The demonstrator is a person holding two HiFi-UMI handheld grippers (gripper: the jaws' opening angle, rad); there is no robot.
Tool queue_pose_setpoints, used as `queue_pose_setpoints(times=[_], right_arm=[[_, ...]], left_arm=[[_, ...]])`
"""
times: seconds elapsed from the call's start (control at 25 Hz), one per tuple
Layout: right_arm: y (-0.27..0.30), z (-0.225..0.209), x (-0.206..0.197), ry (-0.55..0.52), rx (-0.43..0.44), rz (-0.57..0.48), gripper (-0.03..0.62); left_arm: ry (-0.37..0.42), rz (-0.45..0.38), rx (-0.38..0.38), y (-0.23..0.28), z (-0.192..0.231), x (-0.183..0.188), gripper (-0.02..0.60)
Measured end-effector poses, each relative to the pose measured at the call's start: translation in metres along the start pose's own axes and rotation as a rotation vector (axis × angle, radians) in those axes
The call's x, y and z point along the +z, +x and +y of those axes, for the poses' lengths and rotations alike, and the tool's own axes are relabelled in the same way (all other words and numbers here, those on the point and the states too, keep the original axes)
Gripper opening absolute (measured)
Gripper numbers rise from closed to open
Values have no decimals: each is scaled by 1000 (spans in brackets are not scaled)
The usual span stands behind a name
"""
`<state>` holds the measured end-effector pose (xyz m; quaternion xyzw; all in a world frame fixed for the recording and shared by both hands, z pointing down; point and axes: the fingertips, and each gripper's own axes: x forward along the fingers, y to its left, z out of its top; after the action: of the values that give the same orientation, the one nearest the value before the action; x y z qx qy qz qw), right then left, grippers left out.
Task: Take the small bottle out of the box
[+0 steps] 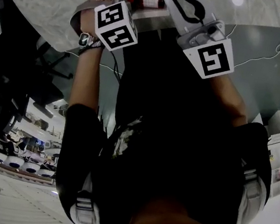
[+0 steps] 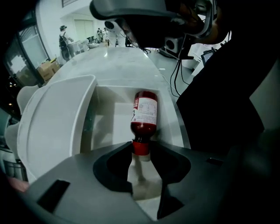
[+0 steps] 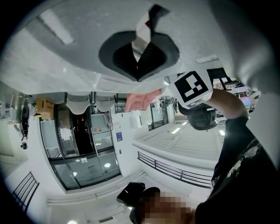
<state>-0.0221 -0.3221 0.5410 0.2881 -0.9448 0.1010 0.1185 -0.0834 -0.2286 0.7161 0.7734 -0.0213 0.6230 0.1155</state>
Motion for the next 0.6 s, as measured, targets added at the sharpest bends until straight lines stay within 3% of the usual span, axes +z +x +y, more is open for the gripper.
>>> queue_pose_setpoints(times=[0.28,0.6], right_arm=[[-2,6,-5,7,15,5,-5],[-2,8,-4,-10,21,6,-5]], left_arm=[[96,90,49,14,4,0,149],[36,77,100,7,6,-6,137]])
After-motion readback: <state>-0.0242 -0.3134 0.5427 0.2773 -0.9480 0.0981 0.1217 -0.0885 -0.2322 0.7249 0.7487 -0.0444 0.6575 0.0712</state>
